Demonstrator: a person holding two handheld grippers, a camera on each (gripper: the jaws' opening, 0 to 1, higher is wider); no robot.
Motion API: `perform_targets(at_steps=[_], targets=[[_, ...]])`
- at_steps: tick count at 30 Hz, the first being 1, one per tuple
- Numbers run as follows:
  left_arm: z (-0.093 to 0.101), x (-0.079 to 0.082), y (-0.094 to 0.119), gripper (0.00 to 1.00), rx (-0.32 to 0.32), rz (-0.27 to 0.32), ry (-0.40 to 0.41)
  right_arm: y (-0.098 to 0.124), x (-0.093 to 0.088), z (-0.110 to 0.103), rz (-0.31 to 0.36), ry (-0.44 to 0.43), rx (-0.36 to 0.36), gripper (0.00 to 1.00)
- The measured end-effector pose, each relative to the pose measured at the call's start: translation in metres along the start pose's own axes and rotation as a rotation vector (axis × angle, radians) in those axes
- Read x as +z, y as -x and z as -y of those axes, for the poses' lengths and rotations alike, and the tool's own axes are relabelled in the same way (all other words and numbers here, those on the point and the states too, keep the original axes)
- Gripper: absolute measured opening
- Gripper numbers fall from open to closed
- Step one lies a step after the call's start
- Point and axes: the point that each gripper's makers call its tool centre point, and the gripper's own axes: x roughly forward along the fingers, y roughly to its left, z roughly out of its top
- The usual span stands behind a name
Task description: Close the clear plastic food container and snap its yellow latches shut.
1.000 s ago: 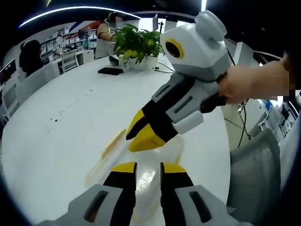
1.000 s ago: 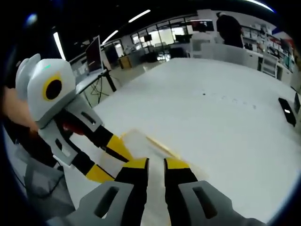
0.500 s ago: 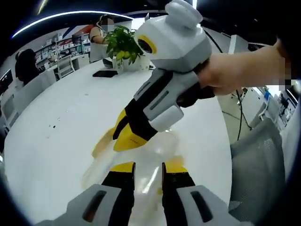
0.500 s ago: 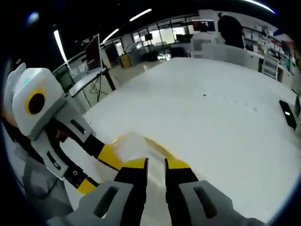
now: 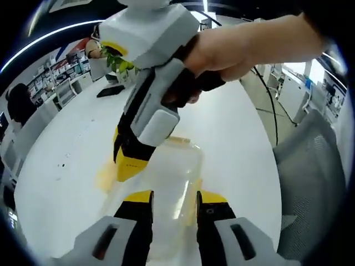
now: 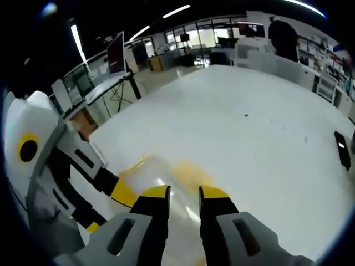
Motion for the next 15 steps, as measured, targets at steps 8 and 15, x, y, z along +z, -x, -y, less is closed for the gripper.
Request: perform_targets(at_steps=[8, 15], targets=[[0.0025, -0.0006, -0.0009, 0.27, 0.009, -0.033, -0.107, -0.0023, -0.0044, -0.0045, -0.121, 0.124, 0.089, 0.22], [0.0037, -0.0035, -0.0009, 0.29, 0.008, -0.048, -0.140, -0.0062, -0.0068, -0.0077, -0.189, 0.196, 0.150, 0.25]])
